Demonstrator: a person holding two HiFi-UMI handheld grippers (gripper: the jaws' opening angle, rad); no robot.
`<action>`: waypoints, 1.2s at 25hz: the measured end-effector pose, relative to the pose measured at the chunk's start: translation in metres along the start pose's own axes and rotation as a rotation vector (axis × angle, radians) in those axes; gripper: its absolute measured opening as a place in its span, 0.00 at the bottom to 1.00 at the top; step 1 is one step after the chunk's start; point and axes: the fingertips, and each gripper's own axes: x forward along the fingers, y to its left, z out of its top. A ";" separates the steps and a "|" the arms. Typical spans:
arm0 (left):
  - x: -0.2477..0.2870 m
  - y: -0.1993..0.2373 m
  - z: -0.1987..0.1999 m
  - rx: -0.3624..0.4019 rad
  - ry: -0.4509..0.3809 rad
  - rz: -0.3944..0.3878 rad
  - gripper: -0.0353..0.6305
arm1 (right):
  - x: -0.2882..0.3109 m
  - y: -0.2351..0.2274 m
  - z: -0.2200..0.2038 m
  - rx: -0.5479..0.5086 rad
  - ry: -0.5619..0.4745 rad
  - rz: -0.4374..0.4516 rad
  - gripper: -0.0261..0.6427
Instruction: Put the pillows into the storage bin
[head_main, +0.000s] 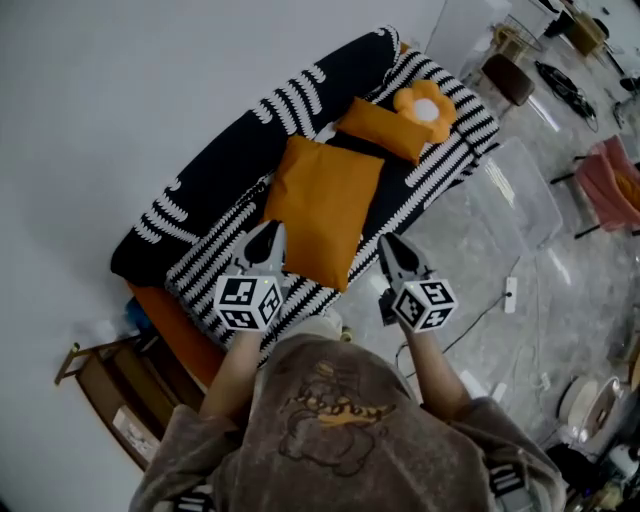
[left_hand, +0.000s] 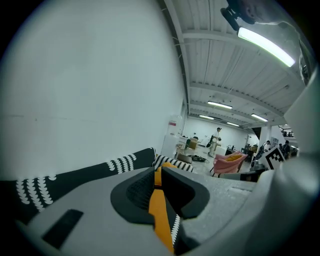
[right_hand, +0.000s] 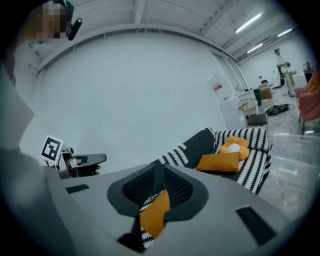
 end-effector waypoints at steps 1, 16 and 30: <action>0.008 0.006 -0.002 -0.005 0.010 -0.001 0.12 | 0.010 -0.004 -0.002 0.014 0.008 0.006 0.15; 0.158 0.130 -0.150 -0.099 0.295 0.039 0.63 | 0.161 -0.094 -0.136 0.201 0.270 -0.029 0.74; 0.264 0.249 -0.347 -0.119 0.566 0.067 0.63 | 0.257 -0.200 -0.332 0.283 0.550 -0.165 0.77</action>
